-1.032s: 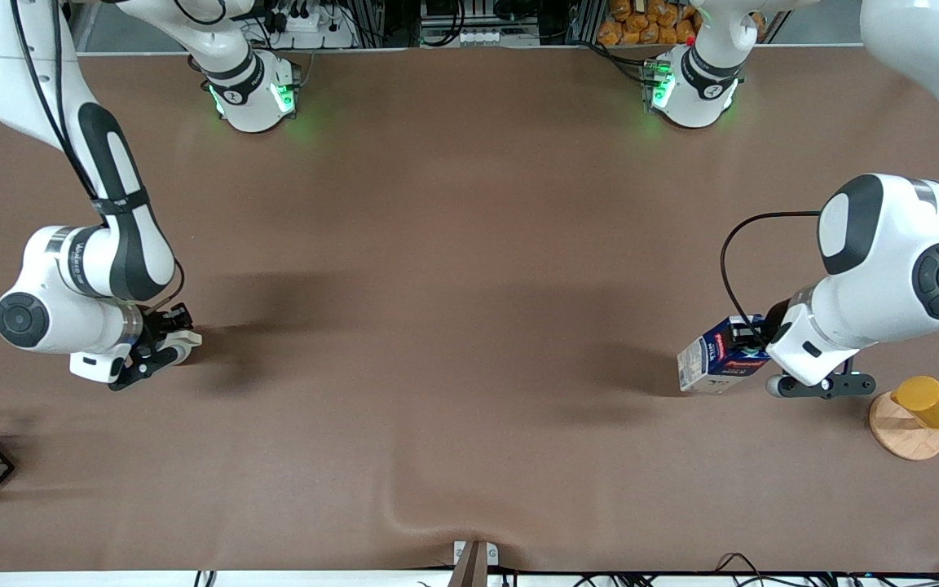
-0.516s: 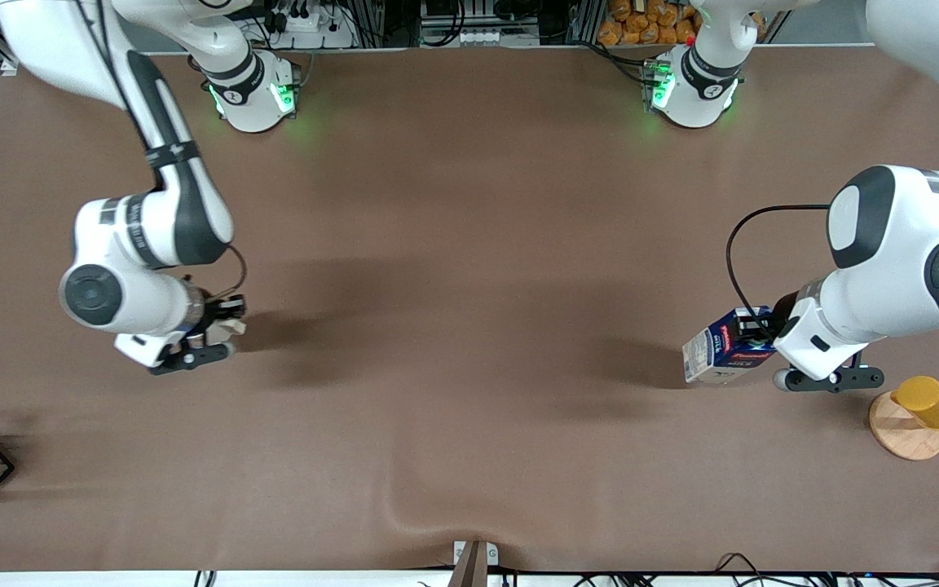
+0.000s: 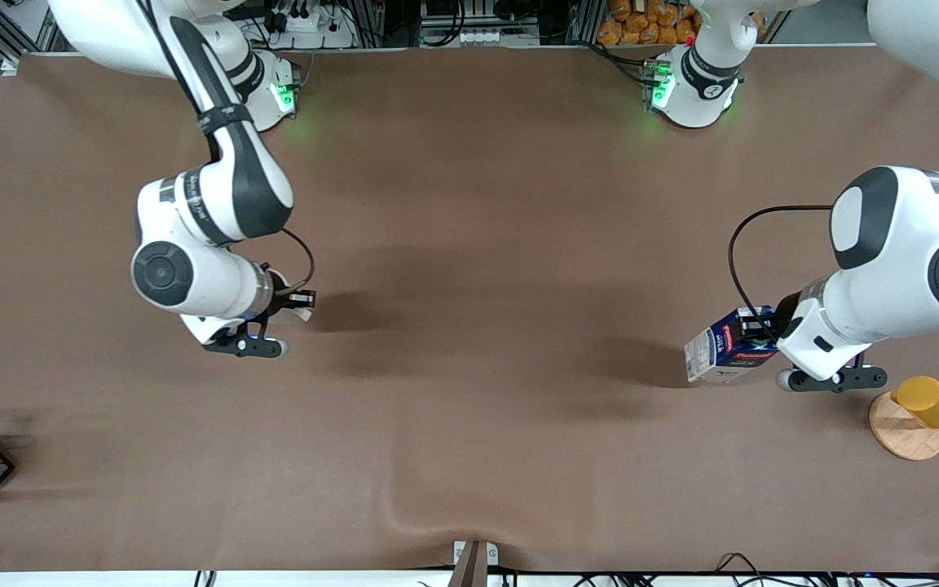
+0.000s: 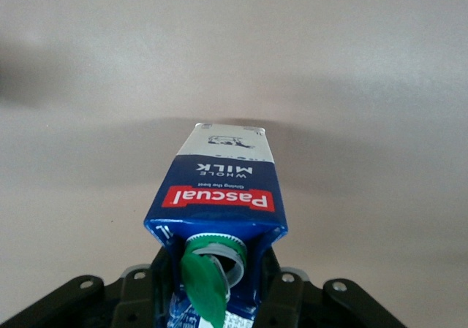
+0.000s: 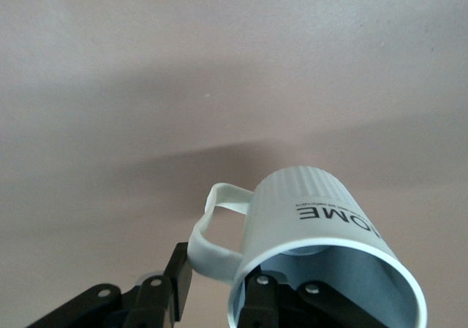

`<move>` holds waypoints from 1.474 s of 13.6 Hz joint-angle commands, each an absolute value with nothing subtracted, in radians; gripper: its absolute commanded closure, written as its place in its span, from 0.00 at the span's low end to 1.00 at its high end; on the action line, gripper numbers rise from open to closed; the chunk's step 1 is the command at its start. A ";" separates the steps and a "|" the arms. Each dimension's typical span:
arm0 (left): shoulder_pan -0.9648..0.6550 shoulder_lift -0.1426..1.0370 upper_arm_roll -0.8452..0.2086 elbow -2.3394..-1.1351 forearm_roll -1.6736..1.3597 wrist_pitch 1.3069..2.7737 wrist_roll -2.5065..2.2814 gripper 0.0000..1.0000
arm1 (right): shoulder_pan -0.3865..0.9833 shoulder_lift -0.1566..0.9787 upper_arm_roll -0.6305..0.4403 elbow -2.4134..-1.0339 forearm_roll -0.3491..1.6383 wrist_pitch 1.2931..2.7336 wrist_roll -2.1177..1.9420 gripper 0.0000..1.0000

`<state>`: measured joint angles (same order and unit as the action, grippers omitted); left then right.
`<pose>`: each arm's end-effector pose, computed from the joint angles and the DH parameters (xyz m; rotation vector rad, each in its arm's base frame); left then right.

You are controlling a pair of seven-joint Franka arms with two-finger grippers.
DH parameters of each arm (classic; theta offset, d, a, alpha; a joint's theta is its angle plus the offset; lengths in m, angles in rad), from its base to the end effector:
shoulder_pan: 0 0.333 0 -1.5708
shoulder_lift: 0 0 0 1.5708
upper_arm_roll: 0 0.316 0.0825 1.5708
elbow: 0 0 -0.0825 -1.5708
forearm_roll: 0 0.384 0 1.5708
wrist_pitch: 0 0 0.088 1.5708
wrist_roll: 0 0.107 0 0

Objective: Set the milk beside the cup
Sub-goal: 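Carry the held mug with the right gripper toward the table middle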

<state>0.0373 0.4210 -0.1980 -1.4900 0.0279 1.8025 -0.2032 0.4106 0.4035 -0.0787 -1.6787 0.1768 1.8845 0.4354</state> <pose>0.6637 -0.0862 0.4259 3.1008 0.0737 -0.1685 0.6001 0.2257 0.3544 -3.0617 0.2631 0.3551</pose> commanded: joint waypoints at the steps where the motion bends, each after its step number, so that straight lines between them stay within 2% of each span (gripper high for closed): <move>1: 0.041 0.413 -0.201 -1.494 0.029 1.790 -0.218 0.52 | 0.469 0.442 -0.089 -1.608 0.195 1.876 0.593 1.00; 5: 0.041 0.414 -0.198 -1.496 0.029 1.790 -0.219 0.52 | 0.544 0.517 -0.089 -1.510 0.250 1.876 0.800 1.00; 7: 0.043 0.413 -0.196 -1.496 0.029 1.790 -0.218 0.52 | 0.598 0.590 -0.089 -1.400 0.249 1.878 0.941 1.00; 10: 0.043 0.413 -0.190 -1.497 0.031 1.787 -0.212 0.52 | 0.606 0.707 -0.089 -1.243 0.256 1.900 1.049 1.00; 16: 0.043 0.416 -0.190 -1.494 0.054 1.778 -0.212 0.52 | 0.623 0.796 -0.089 -1.243 0.322 2.137 1.190 1.00; 20: 0.041 0.423 -0.189 -1.494 0.054 1.778 -0.213 0.52 | 0.719 0.883 -0.089 -1.229 0.322 2.281 1.385 1.00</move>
